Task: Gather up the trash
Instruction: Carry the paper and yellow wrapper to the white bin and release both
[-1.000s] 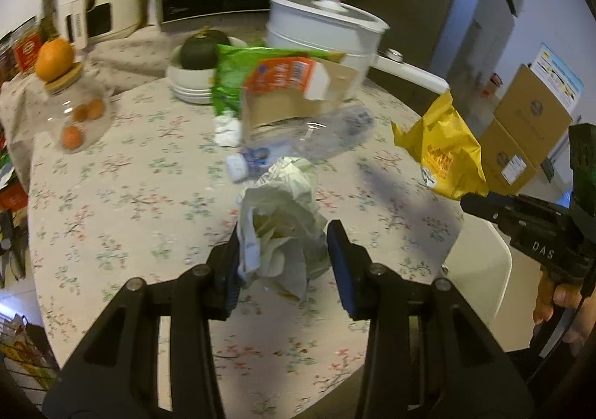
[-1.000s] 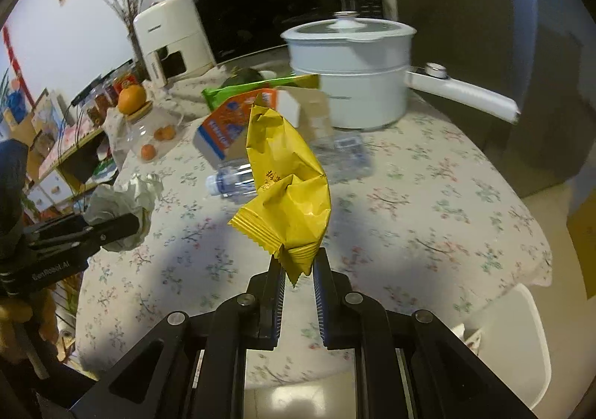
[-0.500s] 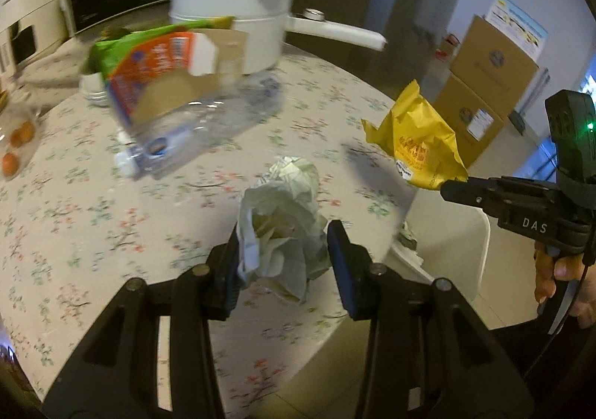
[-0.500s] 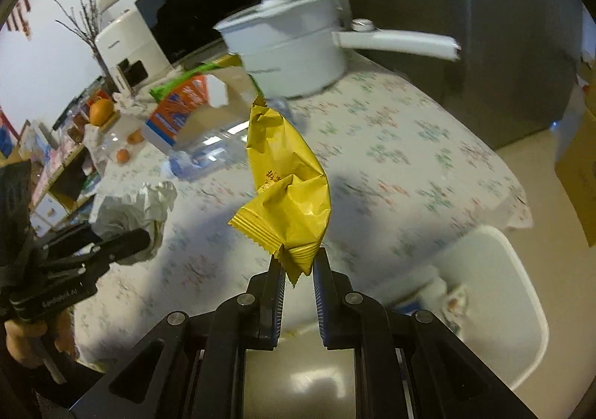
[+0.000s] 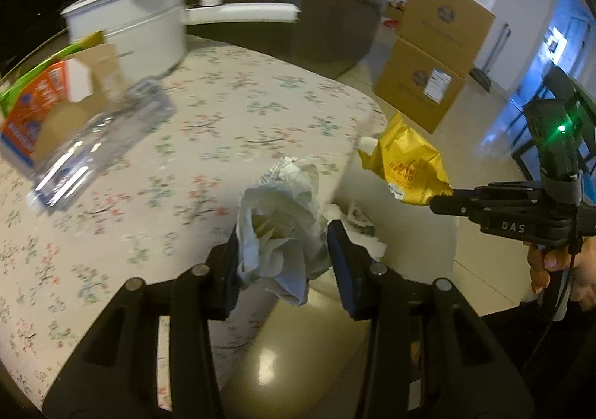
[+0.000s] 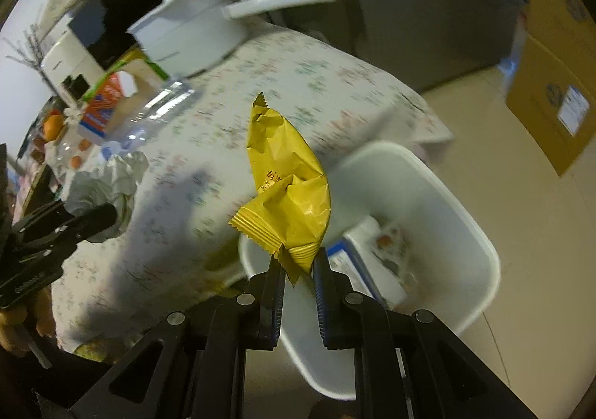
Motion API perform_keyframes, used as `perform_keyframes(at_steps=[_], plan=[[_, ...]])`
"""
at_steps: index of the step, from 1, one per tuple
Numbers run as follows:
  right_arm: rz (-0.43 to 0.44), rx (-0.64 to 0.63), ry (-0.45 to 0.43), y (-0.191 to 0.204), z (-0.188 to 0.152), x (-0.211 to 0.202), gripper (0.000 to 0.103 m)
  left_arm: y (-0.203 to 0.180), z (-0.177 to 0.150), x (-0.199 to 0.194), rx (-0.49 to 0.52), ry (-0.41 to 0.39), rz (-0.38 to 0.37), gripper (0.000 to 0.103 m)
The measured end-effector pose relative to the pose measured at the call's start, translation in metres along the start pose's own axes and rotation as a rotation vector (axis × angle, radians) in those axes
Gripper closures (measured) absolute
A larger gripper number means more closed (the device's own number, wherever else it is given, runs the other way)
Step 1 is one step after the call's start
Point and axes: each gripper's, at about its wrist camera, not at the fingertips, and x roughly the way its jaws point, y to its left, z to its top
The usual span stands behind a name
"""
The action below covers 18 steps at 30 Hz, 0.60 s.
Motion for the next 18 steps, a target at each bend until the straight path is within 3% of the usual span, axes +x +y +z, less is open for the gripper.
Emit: perform_keyframes(at_steps=[9,12,14,18], plan=[[-0.035,0.065,0.050,-0.029,-0.010,-0.001,0.083,-0.042,0.002,0.023,0.063,0.025,-0.057,0.058],[-0.026,0.077,0.060,-0.032,-0.012,-0.002,0.074,-0.052,0.003,0.031,0.079,0.035,-0.066,0.058],[-0.036,0.075,0.054,-0.032,-0.014,-0.005,0.063,-0.058,0.003,0.035,0.089,0.041,-0.070,0.058],[-0.051,0.071,0.044,-0.035,-0.017,-0.010,0.058,-0.065,0.004,0.043,0.101,0.051,-0.081,0.058]])
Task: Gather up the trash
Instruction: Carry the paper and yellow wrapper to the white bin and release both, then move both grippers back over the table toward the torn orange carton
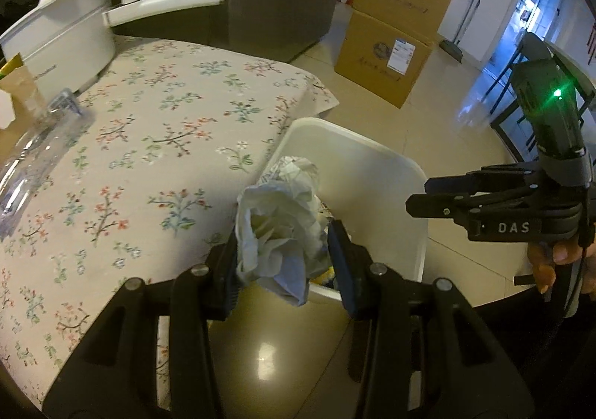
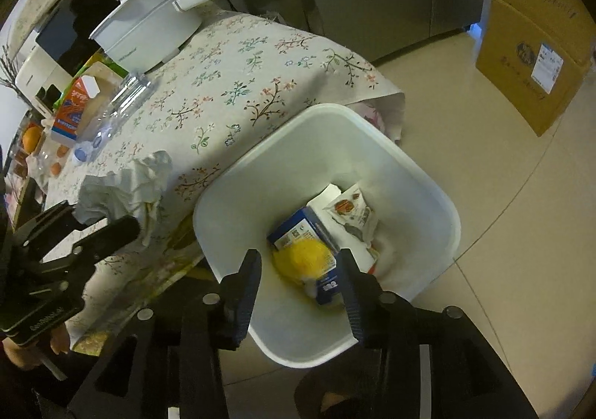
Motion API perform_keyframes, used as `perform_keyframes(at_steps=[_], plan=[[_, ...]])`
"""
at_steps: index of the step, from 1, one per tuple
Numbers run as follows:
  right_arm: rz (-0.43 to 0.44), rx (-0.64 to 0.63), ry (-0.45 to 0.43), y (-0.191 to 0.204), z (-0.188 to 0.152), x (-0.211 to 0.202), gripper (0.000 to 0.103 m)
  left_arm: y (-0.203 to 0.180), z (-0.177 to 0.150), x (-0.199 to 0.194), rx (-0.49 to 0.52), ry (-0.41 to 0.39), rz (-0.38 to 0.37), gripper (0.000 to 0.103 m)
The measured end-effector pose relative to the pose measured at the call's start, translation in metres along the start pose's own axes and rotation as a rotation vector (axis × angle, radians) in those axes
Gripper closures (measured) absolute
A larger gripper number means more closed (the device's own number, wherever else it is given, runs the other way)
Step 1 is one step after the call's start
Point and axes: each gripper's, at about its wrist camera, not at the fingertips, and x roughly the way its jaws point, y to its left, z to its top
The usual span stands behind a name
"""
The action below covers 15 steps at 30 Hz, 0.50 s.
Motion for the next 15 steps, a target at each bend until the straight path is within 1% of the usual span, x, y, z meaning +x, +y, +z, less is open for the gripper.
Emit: perform_keyframes(at_steps=[5,10,11,13,14,15], plan=[[-0.012,0.011,-0.007,-0.006,-0.003,-0.005,0.053,-0.007,0.002,0.010,0.010,0.010,-0.021,0.058],[-0.029,0.017,-0.019,-0.009,-0.004,-0.008,0.052,-0.011,0.004,0.017,0.014,0.013,-0.026,0.058],[-0.035,0.017,-0.021,-0.010,-0.004,-0.009,0.051,-0.011,0.005,0.018,0.012,0.011,-0.022,0.054],[-0.044,0.016,-0.026,-0.011,-0.004,-0.010,0.049,-0.010,0.006,0.019,0.008,0.010,-0.010,0.045],[-0.049,0.015,-0.027,-0.011,-0.004,-0.011,0.048,-0.010,0.006,0.018,0.005,0.005,0.005,0.036],[-0.052,0.015,-0.030,-0.011,-0.004,-0.011,0.048,-0.010,0.006,0.017,0.001,-0.004,0.013,0.030]])
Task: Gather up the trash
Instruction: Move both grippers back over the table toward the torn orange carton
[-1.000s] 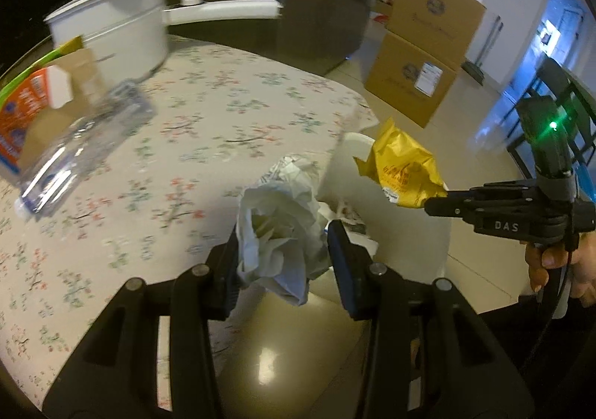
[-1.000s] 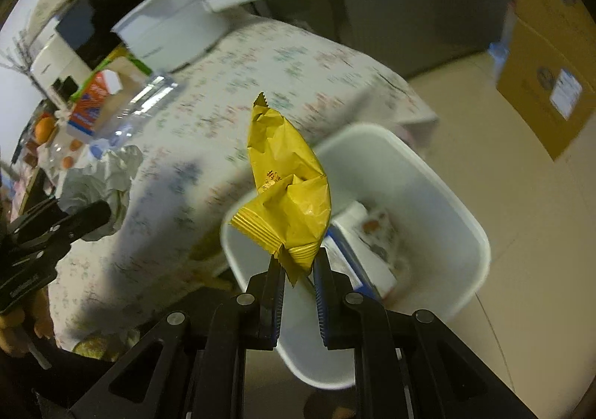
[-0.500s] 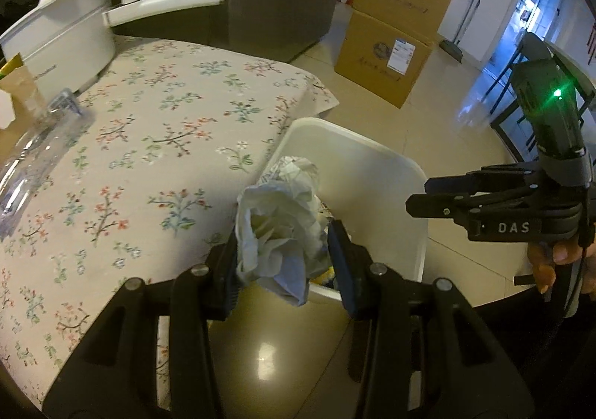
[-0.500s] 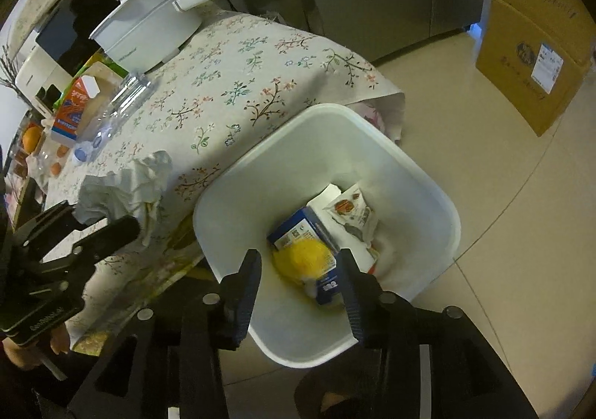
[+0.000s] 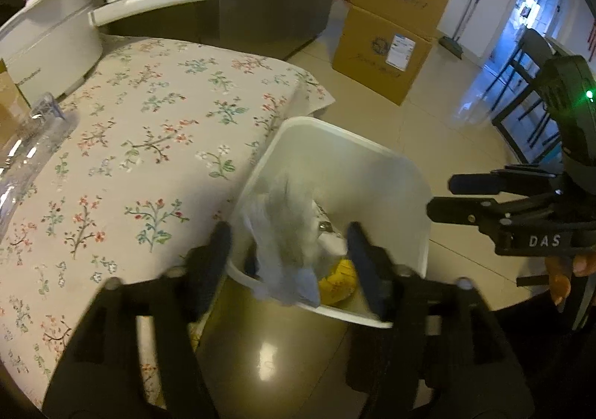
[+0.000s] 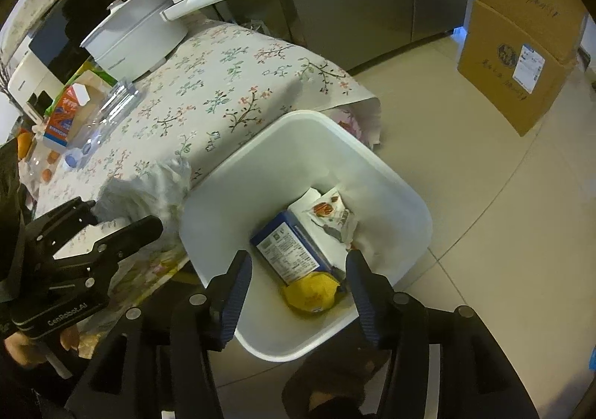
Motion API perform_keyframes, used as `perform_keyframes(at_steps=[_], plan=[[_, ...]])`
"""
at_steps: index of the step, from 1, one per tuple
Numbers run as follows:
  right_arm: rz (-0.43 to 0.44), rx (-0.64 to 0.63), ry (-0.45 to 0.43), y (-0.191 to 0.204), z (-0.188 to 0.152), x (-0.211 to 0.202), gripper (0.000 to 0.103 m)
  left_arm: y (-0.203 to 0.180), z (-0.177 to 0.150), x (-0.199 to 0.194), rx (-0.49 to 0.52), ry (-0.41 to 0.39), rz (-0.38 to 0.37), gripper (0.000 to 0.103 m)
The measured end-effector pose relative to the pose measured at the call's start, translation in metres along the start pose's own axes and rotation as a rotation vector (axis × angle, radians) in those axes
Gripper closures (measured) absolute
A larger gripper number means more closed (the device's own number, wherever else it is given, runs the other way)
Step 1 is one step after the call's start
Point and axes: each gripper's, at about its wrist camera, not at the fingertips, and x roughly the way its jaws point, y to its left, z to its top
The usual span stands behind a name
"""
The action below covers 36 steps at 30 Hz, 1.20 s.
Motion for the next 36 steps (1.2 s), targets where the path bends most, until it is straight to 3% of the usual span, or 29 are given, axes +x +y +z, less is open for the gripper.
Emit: perform_keyframes(at_steps=[15,32,36], plan=[[-0.001,0.004,-0.017,0.005,0.003,-0.005,0.042,0.031,-0.003,-0.024,-0.067,-0.024,0.049,0.024],[0.012,-0.071,-0.038,0.064,0.023,-0.004,0.029,0.132,-0.025,-0.077,-0.256,-0.055,0.170,0.021],[0.026,-0.084,-0.042,0.086,0.033,-0.005,0.027,0.158,-0.029,-0.093,-0.311,-0.084,0.221,0.007]])
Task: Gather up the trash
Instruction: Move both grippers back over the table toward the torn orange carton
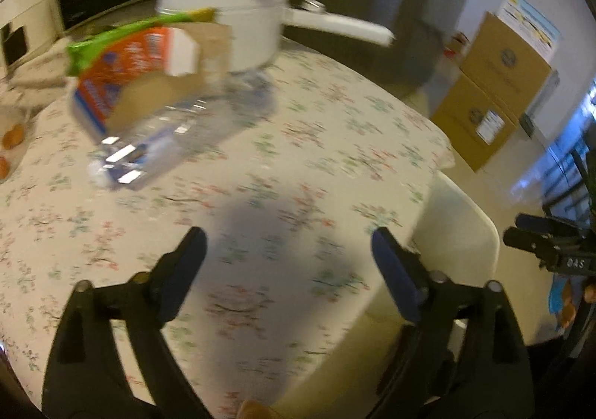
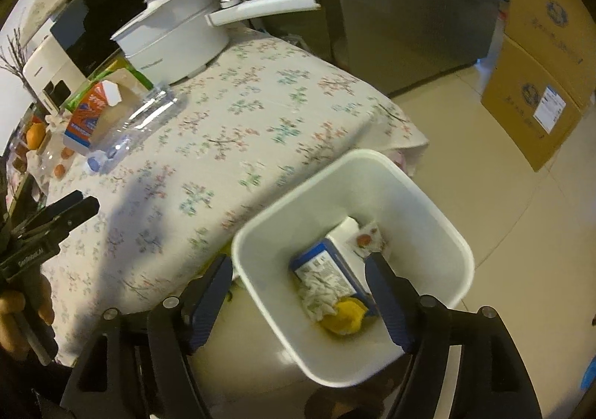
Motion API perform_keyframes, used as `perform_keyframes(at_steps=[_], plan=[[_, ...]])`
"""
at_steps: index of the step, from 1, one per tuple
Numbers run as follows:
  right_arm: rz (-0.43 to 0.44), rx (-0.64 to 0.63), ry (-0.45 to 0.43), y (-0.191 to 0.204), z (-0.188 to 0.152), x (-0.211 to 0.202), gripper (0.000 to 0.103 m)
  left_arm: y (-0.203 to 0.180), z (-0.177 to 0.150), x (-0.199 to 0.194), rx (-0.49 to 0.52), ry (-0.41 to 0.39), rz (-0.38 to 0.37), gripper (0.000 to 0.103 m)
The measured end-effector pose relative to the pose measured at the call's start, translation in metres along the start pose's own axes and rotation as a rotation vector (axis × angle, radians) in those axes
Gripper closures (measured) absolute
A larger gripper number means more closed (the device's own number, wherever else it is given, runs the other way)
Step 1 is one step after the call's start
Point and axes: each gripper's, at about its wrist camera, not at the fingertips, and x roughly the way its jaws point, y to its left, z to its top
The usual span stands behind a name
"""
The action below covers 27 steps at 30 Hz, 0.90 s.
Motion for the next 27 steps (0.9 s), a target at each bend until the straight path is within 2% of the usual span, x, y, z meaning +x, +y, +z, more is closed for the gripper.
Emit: perform_keyframes(at_steps=[4,9,12,16,18,19,21,22,24,27], plan=[[0.020,-0.021,-0.017,0.025,0.015,-0.002,0.019,0.030,0.004,-0.015,-0.028,-0.059,0.061,0.001],[0.043,-0.036,-0.035,0.060,0.039,0.002,0.018,0.081,0.018,-0.023,-0.137,-0.107,0.121,0.001],[0.061,-0.036,-0.049,0.080,0.052,0.005,0.017,0.113,0.030,-0.020,-0.219,-0.103,0.144,0.001],[0.118,-0.021,-0.042,0.104,0.067,0.015,0.017,0.141,0.055,-0.003,-0.251,-0.029,0.147,0.001],[0.129,-0.020,-0.040,0.116,0.073,0.019,0.017,0.147,0.064,0.003,-0.255,-0.017,0.146,0.001],[0.128,-0.024,-0.040,0.120,0.075,0.021,0.017,0.151,0.070,0.007,-0.252,-0.027,0.146,0.003],[0.115,-0.040,-0.045,0.128,0.079,0.023,0.017,0.156,0.077,0.012,-0.249,-0.034,0.146,0.021],[0.107,-0.049,-0.047,0.132,0.081,0.024,0.017,0.157,0.079,0.016,-0.251,-0.028,0.146,0.025],[0.088,-0.068,-0.050,0.137,0.083,0.027,0.017,0.162,0.084,0.027,-0.262,-0.013,0.129,0.041],[0.066,-0.075,-0.052,0.136,0.084,0.030,0.017,0.168,0.088,0.041,-0.286,-0.009,0.080,0.052]])
